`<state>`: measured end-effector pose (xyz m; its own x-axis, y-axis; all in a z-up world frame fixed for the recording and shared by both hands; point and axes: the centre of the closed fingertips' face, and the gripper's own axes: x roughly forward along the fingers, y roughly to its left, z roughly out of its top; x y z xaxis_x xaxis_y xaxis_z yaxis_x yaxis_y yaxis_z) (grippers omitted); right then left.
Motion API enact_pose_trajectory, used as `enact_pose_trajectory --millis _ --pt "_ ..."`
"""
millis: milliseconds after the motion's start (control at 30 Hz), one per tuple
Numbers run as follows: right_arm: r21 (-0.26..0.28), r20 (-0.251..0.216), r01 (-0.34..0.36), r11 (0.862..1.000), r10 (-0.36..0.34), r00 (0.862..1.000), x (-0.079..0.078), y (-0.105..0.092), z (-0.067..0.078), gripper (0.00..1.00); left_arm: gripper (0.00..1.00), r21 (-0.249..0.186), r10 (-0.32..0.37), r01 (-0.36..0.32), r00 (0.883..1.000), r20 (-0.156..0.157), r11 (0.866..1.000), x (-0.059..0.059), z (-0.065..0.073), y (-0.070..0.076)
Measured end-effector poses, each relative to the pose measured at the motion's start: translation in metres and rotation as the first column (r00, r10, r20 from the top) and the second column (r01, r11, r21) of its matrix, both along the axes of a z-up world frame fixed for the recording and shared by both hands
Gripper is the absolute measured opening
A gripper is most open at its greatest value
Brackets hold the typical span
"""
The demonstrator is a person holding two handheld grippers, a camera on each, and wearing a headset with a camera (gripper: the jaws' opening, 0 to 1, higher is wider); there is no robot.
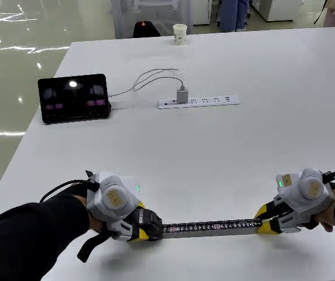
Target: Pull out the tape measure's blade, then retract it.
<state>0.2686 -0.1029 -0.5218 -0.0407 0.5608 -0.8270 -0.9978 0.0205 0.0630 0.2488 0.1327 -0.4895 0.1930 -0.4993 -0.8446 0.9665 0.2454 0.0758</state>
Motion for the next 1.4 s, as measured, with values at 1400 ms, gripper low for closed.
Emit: enact_pose_trajectory --millis 1400 --pt "-0.067 0.014 -0.021 0.998 0.022 1.0 0.001 -0.0077 -0.0009 0.12 0.31 -0.033 0.027 -0.026 1.0 0.011 0.999 0.0027 0.0001 -0.0032"
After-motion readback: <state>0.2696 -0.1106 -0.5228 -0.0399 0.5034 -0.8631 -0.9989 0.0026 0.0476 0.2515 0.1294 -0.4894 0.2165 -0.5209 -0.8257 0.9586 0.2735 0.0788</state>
